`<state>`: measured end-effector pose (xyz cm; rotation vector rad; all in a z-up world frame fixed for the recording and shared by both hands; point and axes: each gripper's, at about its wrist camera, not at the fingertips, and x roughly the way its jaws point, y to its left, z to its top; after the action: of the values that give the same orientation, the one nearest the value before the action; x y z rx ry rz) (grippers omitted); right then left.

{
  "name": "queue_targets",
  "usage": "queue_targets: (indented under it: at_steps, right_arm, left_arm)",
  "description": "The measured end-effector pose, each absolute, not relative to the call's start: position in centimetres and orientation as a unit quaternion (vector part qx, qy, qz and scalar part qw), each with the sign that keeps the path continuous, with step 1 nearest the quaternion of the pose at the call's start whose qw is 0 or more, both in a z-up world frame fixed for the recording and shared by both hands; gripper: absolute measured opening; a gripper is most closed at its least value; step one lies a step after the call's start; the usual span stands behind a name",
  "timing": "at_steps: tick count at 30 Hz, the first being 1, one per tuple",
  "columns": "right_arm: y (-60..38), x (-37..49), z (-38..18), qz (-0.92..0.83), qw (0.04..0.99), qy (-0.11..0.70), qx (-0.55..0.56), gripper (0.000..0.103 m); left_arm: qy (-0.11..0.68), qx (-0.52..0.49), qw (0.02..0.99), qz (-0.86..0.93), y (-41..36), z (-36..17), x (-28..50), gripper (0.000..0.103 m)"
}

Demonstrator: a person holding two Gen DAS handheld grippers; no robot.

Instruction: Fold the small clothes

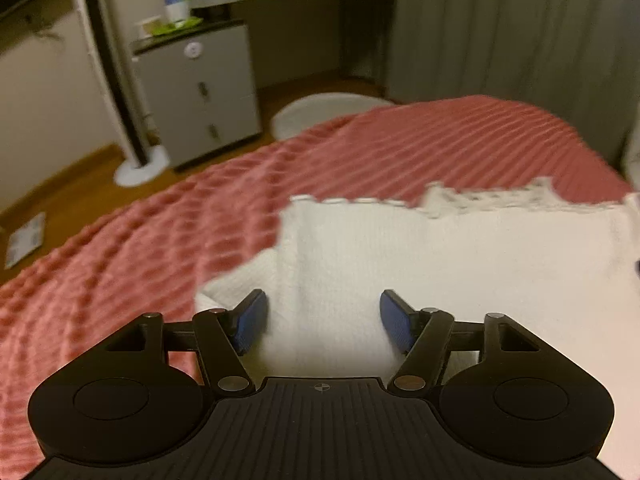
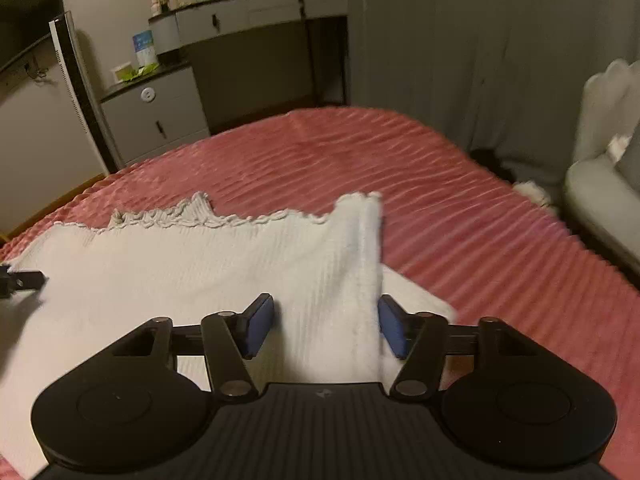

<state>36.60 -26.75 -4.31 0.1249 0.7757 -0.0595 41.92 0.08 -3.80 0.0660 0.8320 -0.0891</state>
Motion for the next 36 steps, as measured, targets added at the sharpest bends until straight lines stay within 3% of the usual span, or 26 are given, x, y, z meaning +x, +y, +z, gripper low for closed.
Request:
queue_targets:
  at_steps: [2, 3, 4, 5, 7, 15, 19, 21, 24, 26, 28, 30, 32, 33, 36]
  right_arm:
    - [-26.6, 37.4, -4.8, -0.022, 0.922, 0.384, 0.049, 0.043]
    - [-26.6, 37.8, -5.0, -0.018, 0.922, 0.383, 0.043, 0.033]
    - [-26.5, 37.9, -5.0, -0.016, 0.924, 0.381, 0.038, 0.021]
    - [-26.3, 37.8, -4.8, -0.011, 0.926, 0.377, 0.031, 0.017]
    - [-25.6, 37.6, -4.5, -0.01, 0.933, 0.36, -0.004, 0.013]
    - [-22.1, 37.5, -2.3, -0.07, 0.954, 0.257, -0.139, 0.012]
    - [-21.6, 39.0, -4.6, -0.098, 0.924, 0.326, -0.175, 0.018]
    - [-22.0, 37.3, -4.1, -0.11, 0.931, 0.317, -0.143, 0.019]
    - [-21.6, 33.0, -2.5, -0.071, 0.954, 0.281, -0.076, 0.022]
    - [-20.8, 30.5, -2.1, -0.012, 0.964, 0.265, -0.012, 0.024]
    - [-20.3, 28.8, -2.7, 0.053, 0.96, 0.266, 0.067, 0.028]
    - [-19.8, 28.0, -4.4, 0.066, 0.952, 0.284, 0.094, 0.036]
    - [-19.9, 28.5, -6.4, 0.027, 0.941, 0.331, 0.065, 0.036]
    - [-20.2, 28.1, -6.6, 0.034, 0.946, 0.318, 0.06, 0.036]
    - [-20.7, 27.3, -4.8, -0.003, 0.947, 0.318, 0.049, 0.039]
  left_arm:
    - [0.392, 0.022, 0.919, -0.031, 0.4, -3.7, 42.2, 0.073]
    - [0.387, 0.01, 0.921, -0.041, 0.6, -3.8, 42.3, 0.071]
    - [0.388, 0.007, 0.921, -0.046, 0.5, -3.9, 42.6, 0.06]
    - [0.39, 0.008, 0.92, -0.05, 0.3, -4.2, 42.9, 0.037]
    - [0.38, 0.019, 0.923, -0.053, -0.1, -4.1, 43.1, 0.02]
    - [0.314, 0.044, 0.948, -0.003, -0.4, -2.8, 43.4, 0.01]
    - [0.353, 0.044, 0.934, 0.018, -0.2, -3.4, 43.3, 0.013]
    - [0.339, 0.037, 0.94, 0.003, 0.0, -2.4, 41.4, 0.013]
    - [0.337, 0.018, 0.94, -0.054, -0.5, -1.7, 37.9, 0.027]
    - [0.336, 0.026, 0.938, -0.081, -1.7, -2.3, 35.4, 0.044]
    - [0.35, 0.043, 0.931, -0.09, -2.5, -3.6, 34.3, 0.055]
    - [0.351, 0.062, 0.93, -0.084, -2.8, -4.8, 34.0, 0.056]
    - [0.345, 0.081, 0.932, -0.076, -2.5, -4.4, 33.8, 0.056]
    - [0.342, 0.078, 0.935, -0.058, -2.0, -3.7, 33.8, 0.057]
    - [0.324, 0.068, 0.943, 0.009, 0.6, -2.7, 34.6, 0.076]
